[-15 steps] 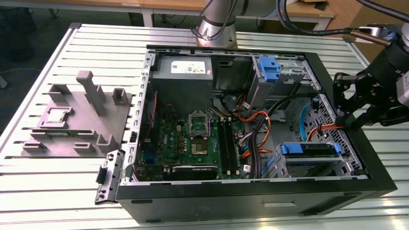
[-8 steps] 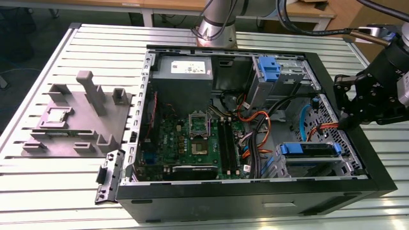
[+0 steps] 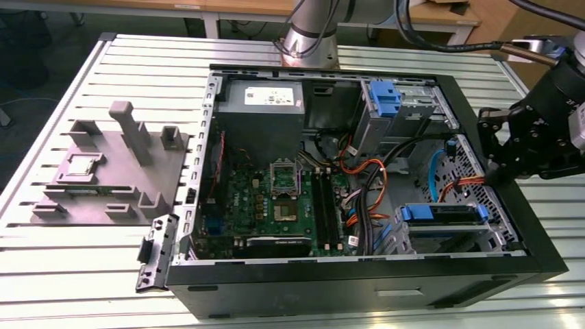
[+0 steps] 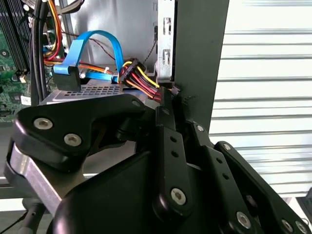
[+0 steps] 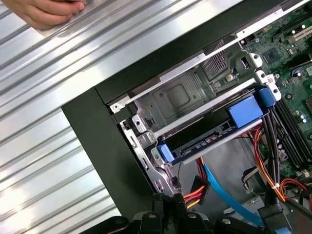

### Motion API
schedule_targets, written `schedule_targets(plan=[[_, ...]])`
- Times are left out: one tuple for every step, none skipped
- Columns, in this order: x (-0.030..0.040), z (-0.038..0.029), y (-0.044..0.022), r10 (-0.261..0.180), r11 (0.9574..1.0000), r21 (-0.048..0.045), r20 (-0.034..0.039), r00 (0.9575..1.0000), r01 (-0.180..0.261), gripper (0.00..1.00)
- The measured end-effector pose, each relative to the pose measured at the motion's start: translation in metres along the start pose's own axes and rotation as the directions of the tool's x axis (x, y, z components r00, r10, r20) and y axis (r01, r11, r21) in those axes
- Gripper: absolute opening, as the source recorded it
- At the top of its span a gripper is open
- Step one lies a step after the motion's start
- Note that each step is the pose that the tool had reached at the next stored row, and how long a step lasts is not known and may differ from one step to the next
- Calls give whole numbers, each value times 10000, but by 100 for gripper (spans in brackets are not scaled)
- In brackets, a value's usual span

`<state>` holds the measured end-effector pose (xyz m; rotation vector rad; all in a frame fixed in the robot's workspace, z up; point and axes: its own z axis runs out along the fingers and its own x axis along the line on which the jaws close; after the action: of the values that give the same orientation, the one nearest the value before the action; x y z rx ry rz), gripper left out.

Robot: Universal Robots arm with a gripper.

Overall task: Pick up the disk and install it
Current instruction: 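Insert the first disk wire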

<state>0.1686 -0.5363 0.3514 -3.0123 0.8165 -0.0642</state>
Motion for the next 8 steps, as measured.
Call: schedule_targets(plan=[[0, -1, -1, -3, 10000, -51, -33, 10000, 3, 21], [-1, 0, -2, -6, 10000, -100, -64, 10000, 5, 21], [-2, 1, -2, -8, 9999, -144, -93, 10000, 6, 22], [-2, 1, -3, -11, 9998, -185, -122, 9999, 9, 22], [-2, 2, -4, -13, 9998, -212, -141, 9999, 10, 28], [-3, 2, -6, -15, 9997, -238, -159, 9999, 11, 28], [-4, 3, -7, -16, 9997, -257, -172, 9999, 12, 28], [-5, 3, -9, -18, 9996, -275, -183, 9998, 13, 28]])
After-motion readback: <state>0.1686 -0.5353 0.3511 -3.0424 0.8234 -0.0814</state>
